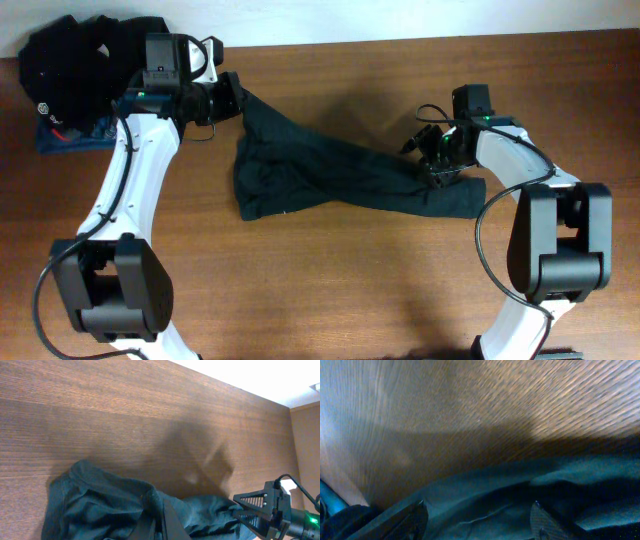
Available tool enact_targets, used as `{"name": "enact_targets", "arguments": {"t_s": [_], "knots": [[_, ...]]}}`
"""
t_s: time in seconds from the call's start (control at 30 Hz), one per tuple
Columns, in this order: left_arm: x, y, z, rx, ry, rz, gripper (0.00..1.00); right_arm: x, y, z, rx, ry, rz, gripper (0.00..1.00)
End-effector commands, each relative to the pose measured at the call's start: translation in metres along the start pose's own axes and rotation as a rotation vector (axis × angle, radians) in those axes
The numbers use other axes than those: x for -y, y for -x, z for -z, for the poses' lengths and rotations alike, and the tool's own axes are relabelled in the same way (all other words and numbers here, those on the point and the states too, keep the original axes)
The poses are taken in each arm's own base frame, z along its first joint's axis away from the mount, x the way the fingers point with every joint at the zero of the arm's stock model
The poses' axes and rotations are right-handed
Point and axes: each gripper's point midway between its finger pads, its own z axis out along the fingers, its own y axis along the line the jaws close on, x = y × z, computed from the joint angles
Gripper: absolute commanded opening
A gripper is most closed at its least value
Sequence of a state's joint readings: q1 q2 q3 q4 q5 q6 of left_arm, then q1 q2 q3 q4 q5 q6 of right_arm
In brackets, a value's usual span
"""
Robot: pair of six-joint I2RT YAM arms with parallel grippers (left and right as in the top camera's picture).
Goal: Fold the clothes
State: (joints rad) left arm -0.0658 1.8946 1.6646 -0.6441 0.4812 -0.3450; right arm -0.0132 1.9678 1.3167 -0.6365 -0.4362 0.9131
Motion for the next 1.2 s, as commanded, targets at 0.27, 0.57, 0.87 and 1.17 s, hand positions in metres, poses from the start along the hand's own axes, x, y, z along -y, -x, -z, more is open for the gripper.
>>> {"name": "enact_targets", "arguments": {"t_s": [0.27, 0.57, 0.87, 1.17], "knots": [[0.01, 0.012, 0.016, 0.045, -0.005, -0.018, 0.01, -0.041, 0.003, 0.039, 0.128, 0.028, 0.189, 0.72], [0.009, 0.012, 0.016, 0.043, -0.005, -0.016, 0.01, -0.041, -0.048, 0.026, 0.1, -0.079, 0.196, 0.75], [0.009, 0.01, 0.016, 0.036, -0.002, -0.012, 0.01, -0.018, -0.044, 0.0, 0.159, -0.093, 0.053, 0.75], [0.009, 0.01, 0.016, 0.035, -0.002, -0.012, 0.01, -0.008, -0.036, -0.007, 0.214, -0.099, -0.026, 0.75]]}}
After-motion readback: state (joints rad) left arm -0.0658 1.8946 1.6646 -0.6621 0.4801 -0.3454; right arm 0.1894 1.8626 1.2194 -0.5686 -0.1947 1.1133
